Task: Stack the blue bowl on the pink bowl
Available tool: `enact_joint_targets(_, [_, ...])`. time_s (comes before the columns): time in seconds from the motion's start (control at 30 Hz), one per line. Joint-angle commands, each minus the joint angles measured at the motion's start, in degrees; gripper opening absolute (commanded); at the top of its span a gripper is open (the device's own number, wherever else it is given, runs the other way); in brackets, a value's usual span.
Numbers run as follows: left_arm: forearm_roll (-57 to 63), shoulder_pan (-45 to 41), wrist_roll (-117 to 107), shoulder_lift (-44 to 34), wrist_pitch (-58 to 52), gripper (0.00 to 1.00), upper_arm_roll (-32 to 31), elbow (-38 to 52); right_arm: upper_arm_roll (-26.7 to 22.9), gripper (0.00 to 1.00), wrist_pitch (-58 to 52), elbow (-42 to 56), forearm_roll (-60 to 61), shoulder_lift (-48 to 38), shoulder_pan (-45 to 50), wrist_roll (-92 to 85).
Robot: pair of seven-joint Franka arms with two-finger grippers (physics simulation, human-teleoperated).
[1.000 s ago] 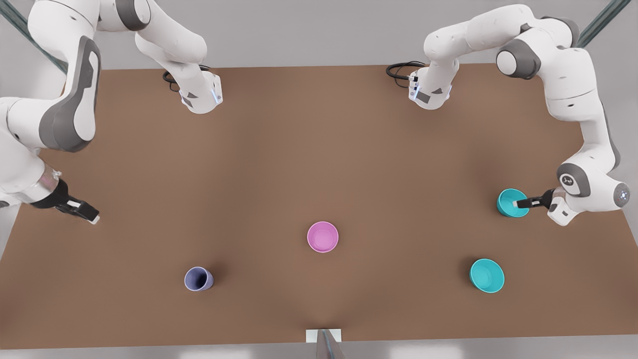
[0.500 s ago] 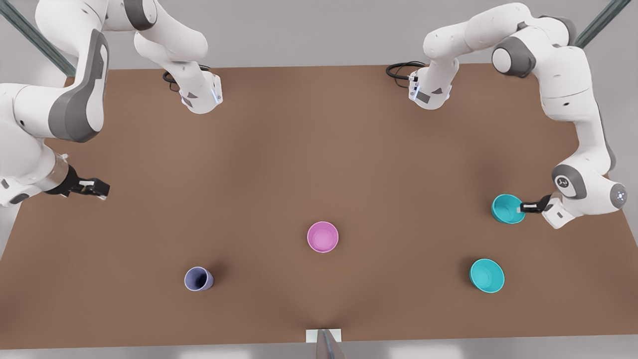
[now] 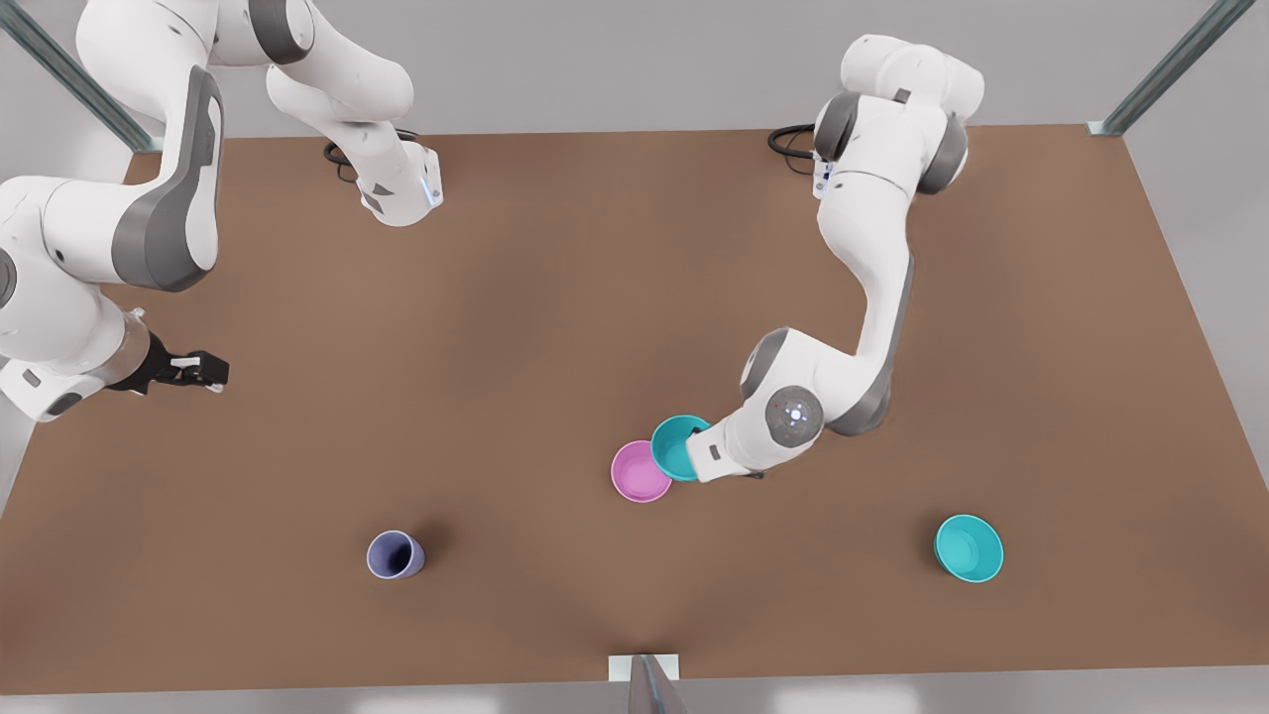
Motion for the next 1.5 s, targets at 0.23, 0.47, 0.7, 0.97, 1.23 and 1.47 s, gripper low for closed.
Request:
enact_joint_targets(0.23, [-0.7,-1.7,-47.1,4.6,4.9,0.21,-0.4,2.6,0.0,1.0,-0.1,0.0,-0.1,0.3,0.1,-4.8])
enact_joint_targets(0.47, [-3.3,-2.3,-47.2,5.7,7.4,0.21,-0.4,2.4,0.0,1.0,-0.1,0.0,0.0,0.3,0.0,-4.8])
enact_joint_targets(0.7, [-3.7,-2.2,-47.1,6.9,5.5,0.21,-1.2,2.2,0.0,1.0,-0.1,0.0,0.0,0.5,0.1,-4.8])
enact_joint_targets(0.97, [-5.0,-2.2,-47.1,7.7,5.4,0.21,-1.2,2.3,0.0,1.0,-0.1,0.0,-0.1,0.6,0.1,-4.8])
enact_joint_targets(1.23, [-5.5,1.2,-44.7,2.4,-6.5,1.0,-1.1,2.3,0.0,1.0,-0.1,0.0,-0.1,0.6,0.1,-4.8])
enact_joint_targets(1.47, [10.9,28.9,-1.7,-19.3,-35.7,1.0,-0.9,2.3,0.1,1.0,-0.1,0.0,0.0,0.6,0.1,-4.7])
